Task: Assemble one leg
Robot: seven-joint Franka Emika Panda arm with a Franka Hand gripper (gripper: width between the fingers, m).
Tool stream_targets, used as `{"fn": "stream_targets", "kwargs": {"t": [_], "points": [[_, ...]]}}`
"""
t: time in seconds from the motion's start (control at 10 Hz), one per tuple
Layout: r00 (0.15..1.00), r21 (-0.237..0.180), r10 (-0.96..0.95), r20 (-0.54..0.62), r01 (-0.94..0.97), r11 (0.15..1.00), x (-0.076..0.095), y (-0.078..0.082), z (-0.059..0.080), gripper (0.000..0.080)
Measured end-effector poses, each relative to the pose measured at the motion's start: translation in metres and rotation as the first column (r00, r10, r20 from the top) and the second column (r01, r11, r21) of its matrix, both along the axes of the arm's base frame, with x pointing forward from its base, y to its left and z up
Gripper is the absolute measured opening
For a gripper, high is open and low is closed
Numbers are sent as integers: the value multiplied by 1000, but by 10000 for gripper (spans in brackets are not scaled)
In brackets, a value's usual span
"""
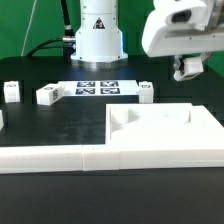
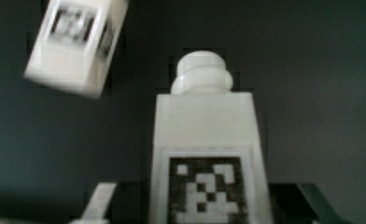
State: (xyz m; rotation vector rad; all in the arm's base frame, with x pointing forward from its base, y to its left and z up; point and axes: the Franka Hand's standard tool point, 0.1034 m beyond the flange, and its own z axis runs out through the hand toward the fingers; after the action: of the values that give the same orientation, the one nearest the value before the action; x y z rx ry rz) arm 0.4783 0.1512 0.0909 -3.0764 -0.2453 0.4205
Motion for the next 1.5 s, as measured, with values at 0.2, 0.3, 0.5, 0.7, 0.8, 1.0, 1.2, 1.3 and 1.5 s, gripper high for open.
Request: {"fn": "stream_targets", "kwargs": {"t": [0.2,0.3,0.5,0.7,0.8,1.0,1.2,1.3,1.5], "points": [[980,39,-24,199,16,999,15,-3,4,291],[965,54,-28,262,14,998,15,-3,3,291],[899,97,-45,435,3,995,19,-1,3,291],[828,114,-38,560,-32,993,35,-5,20,291],[826,105,-23,563,-44,994,44,-10,23,291],[822,97,-18,569,-45,994,62,-17,27,291],[824,97,-16,567,-48,994,60,-16,27,291],[824,94,-8,567,-55,994,61,-17,26,291],[814,88,-5,580,-57,995,88,-27,30,291]]}}
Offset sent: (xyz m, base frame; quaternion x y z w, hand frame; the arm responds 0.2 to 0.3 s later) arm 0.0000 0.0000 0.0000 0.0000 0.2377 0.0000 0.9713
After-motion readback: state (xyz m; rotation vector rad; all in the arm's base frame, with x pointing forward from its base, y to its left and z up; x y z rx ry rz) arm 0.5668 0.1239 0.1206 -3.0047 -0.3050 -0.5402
